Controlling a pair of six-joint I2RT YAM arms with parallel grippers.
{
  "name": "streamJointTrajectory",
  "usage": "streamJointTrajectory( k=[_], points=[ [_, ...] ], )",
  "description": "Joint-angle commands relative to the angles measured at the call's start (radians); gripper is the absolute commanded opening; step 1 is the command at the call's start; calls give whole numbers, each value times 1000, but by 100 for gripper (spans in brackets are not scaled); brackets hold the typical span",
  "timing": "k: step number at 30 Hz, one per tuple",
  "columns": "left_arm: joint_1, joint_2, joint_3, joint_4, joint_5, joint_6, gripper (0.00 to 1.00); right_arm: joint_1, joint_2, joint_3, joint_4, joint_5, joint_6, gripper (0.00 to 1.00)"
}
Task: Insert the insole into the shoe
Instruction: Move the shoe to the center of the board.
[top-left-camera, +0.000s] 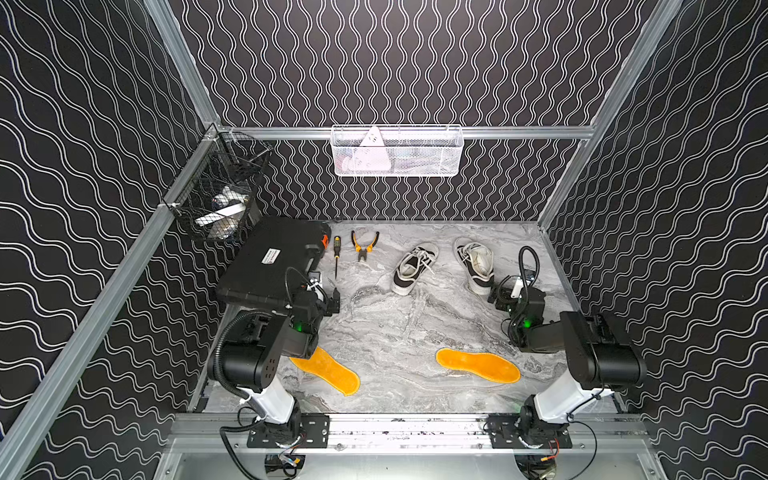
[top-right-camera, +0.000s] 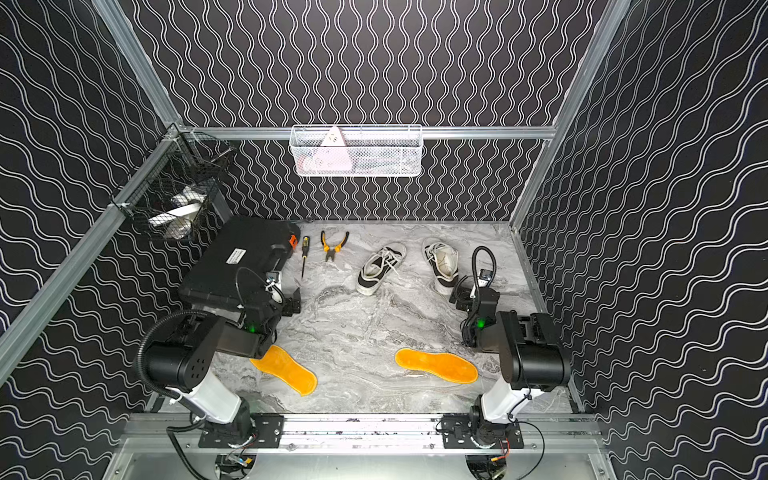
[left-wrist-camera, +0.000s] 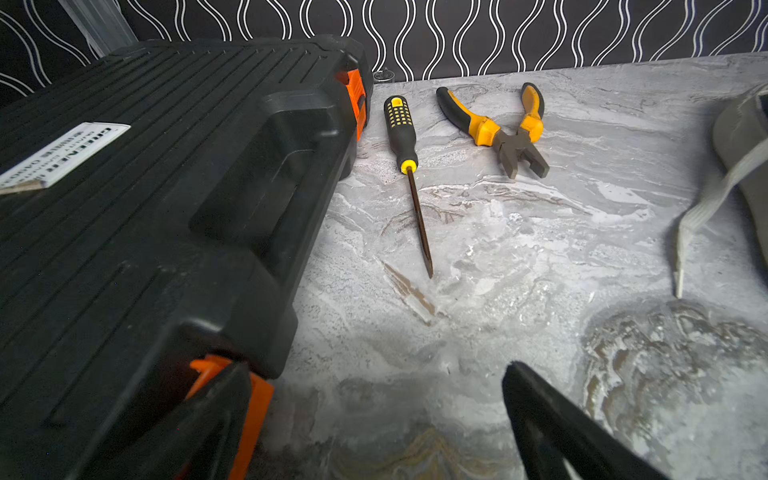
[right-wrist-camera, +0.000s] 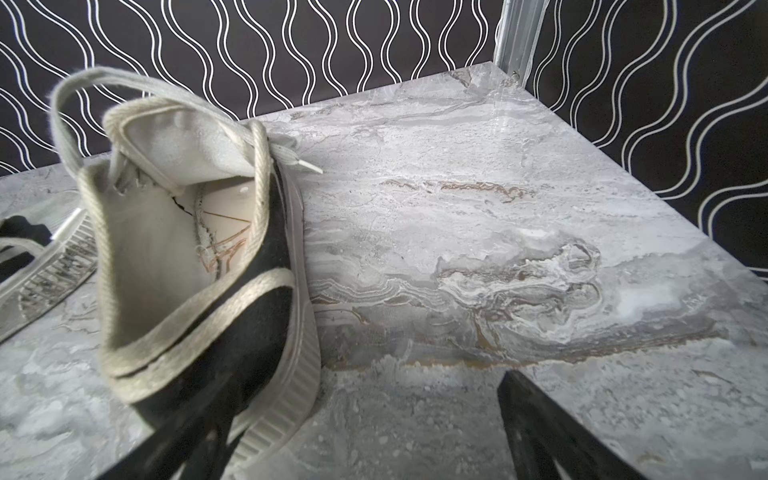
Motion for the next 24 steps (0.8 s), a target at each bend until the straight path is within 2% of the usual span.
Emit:
streamJointTrajectory(
  k=[1, 23, 24],
  points=[
    [2, -4, 6, 24, 6, 17, 100, 0, 1, 4, 17, -3, -10, 99],
    [22, -9, 13, 8, 46, 7, 100, -3, 2, 9, 3, -13, -1, 100],
    [22, -29, 32, -54, 56, 6, 100, -3, 1, 7, 5, -14, -2, 100]
  ],
)
